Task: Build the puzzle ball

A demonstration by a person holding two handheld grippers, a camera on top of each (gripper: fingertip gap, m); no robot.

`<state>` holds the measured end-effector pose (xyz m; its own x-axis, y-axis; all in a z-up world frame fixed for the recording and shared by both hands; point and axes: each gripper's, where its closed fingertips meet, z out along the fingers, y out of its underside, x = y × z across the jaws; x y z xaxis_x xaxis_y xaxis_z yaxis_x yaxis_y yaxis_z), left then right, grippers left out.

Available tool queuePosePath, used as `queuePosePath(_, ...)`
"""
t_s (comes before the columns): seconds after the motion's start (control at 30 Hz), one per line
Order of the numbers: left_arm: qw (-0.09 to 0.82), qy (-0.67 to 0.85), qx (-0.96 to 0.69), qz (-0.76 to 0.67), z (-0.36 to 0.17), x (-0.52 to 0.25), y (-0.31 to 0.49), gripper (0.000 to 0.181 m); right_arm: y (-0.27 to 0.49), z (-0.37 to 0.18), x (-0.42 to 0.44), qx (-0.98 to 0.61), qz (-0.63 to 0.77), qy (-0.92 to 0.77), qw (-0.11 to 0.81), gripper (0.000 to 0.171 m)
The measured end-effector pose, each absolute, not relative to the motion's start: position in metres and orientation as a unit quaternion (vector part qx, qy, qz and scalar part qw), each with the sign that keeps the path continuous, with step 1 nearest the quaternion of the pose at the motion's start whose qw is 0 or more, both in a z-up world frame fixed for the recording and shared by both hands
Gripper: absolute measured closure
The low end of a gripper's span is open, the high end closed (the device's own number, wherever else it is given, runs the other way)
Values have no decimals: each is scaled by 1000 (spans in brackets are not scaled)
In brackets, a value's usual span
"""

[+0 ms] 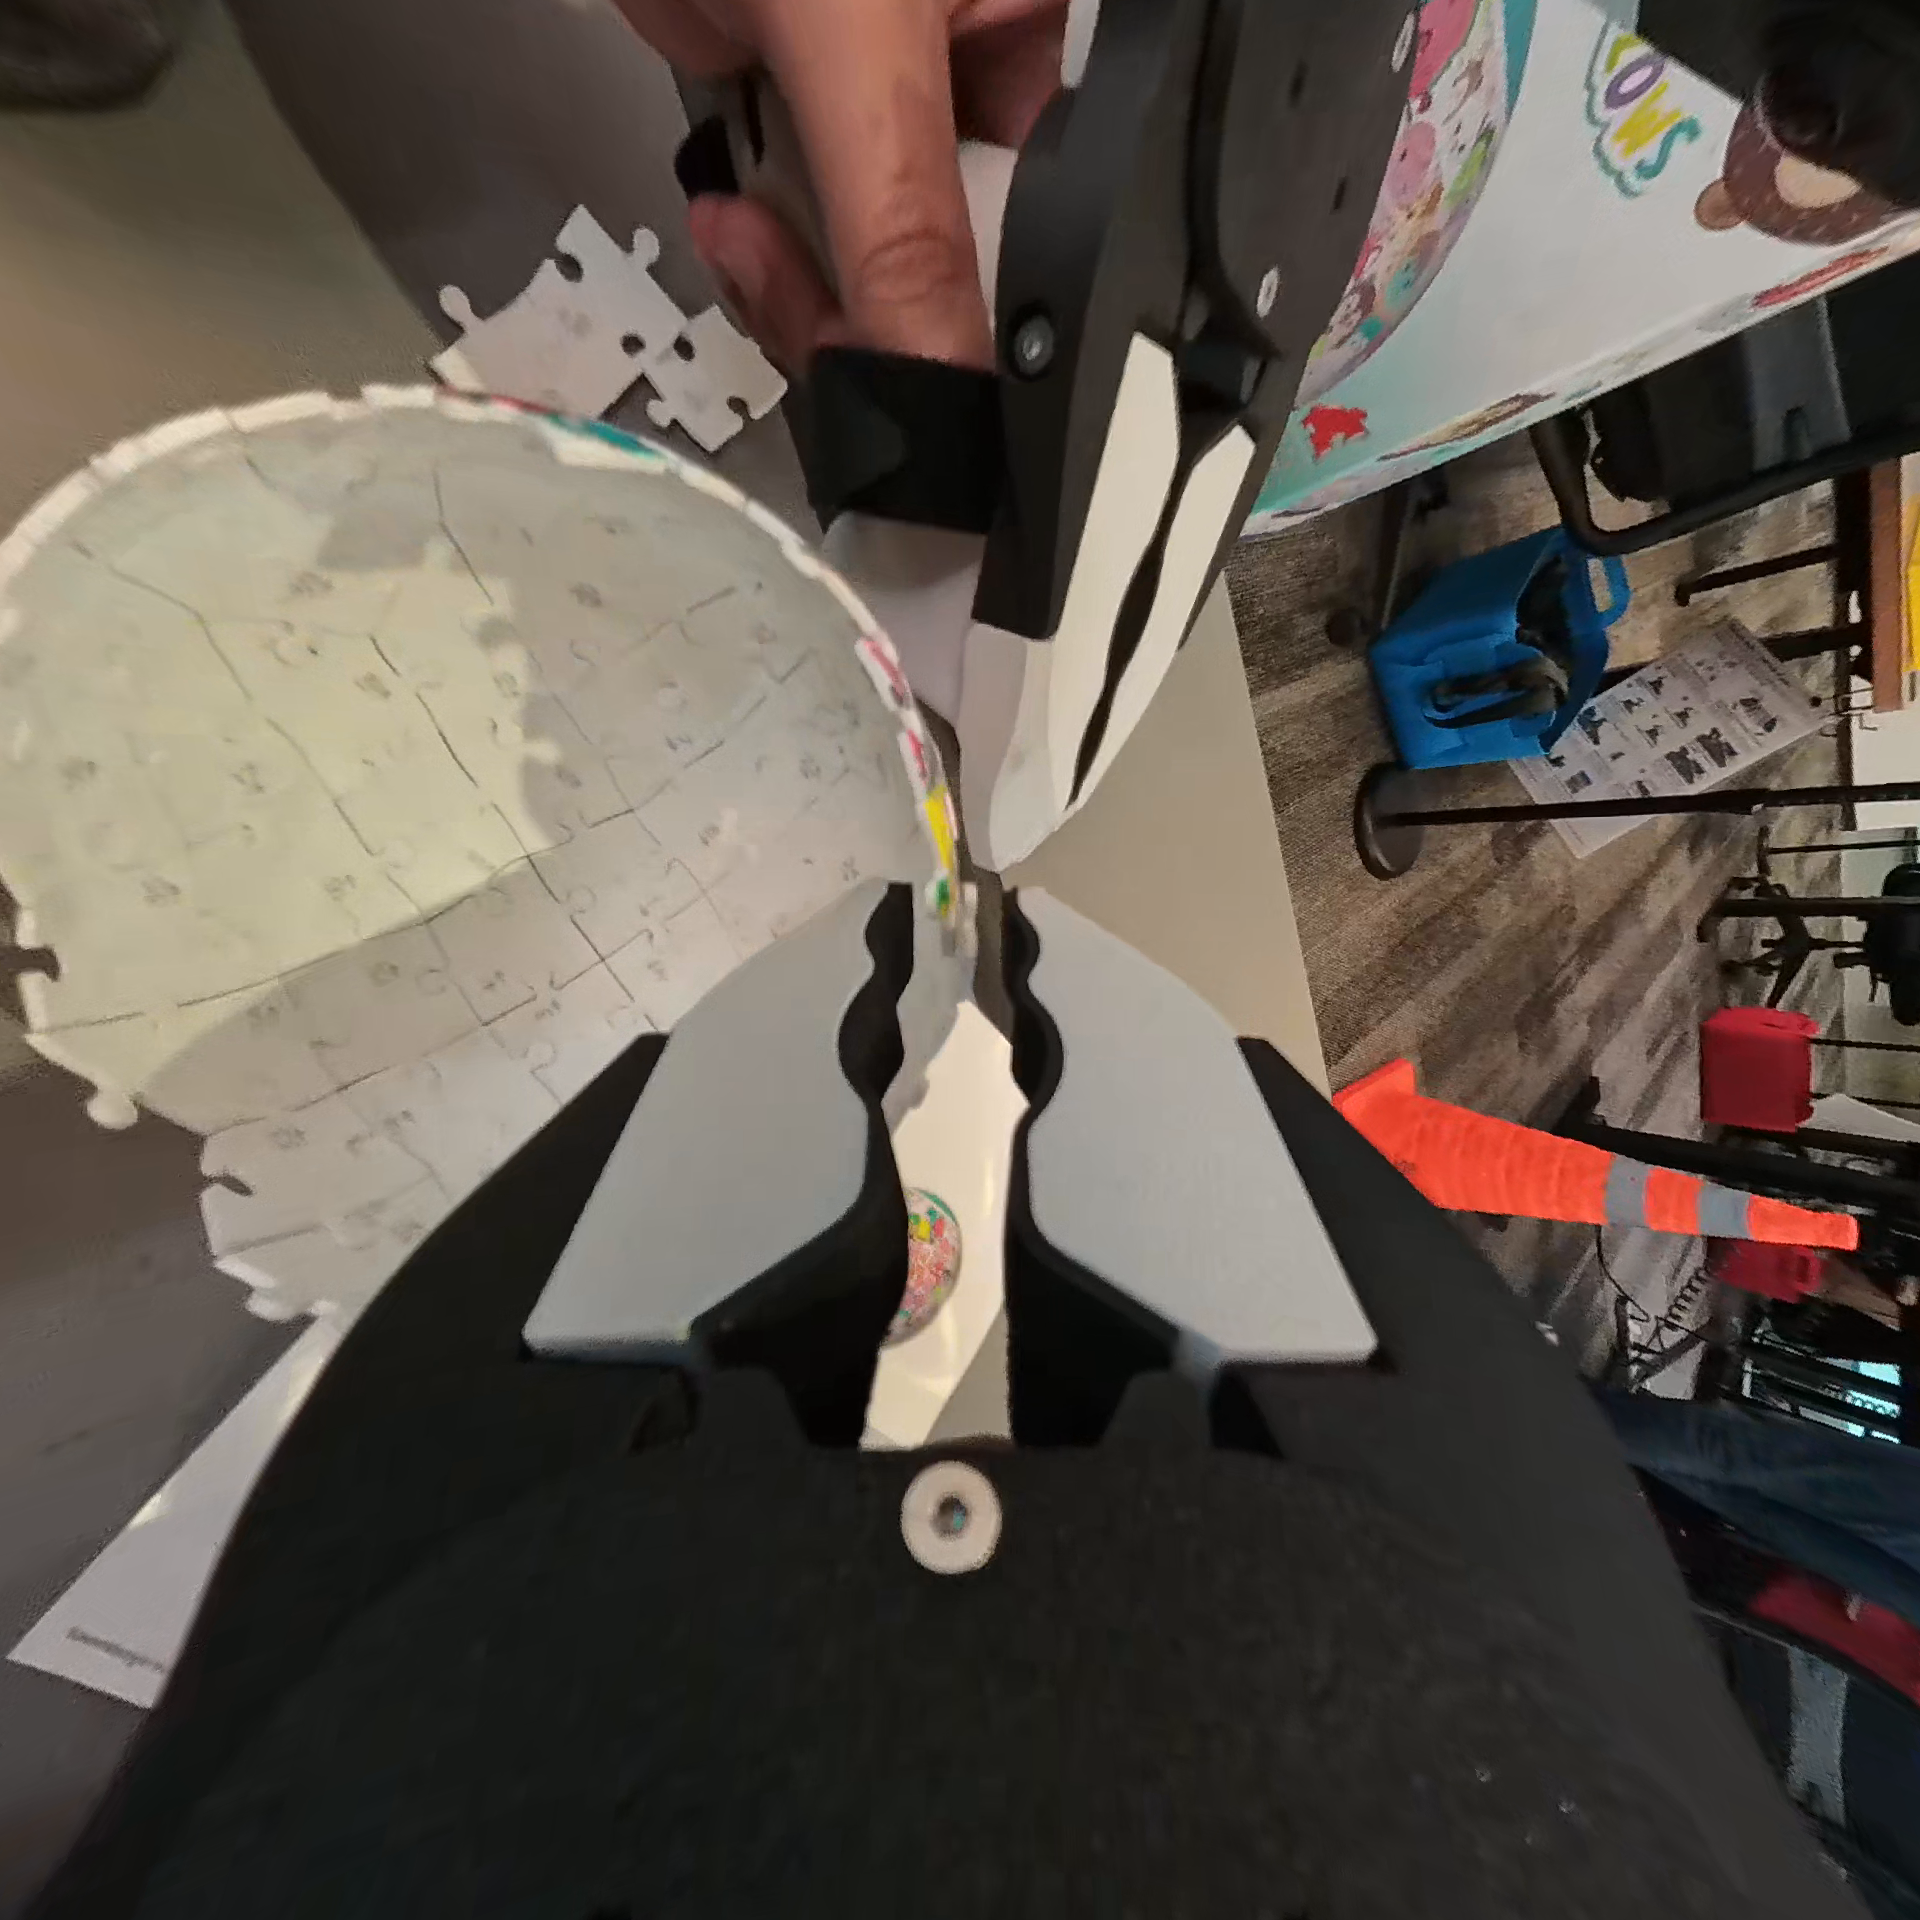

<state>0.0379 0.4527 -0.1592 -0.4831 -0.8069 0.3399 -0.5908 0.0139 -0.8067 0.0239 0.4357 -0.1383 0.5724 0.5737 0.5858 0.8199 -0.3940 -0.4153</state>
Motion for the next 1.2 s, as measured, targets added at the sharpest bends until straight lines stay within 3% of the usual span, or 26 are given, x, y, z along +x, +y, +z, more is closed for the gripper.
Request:
queuePosePath(0.2, 110, 702, -495, -500, -157, 37, 454, 179, 437, -139, 25, -813, -189, -427, 348, 165)
queuePosePath(0.63, 108, 704, -491, -501, -155, 37, 450, 179, 436, -137, 22, -810, -186, -435, 348, 167)
queuePosePath(0.97, 108, 705, -491, -500, -154, 36, 452, 179, 435, -140, 19, -799, -203, -452, 342, 152)
queuePosePath(1.2, 101, 709, -489, -499, -154, 33, 451, 180, 438, -137, 24, -800, -212, -441, 348, 163)
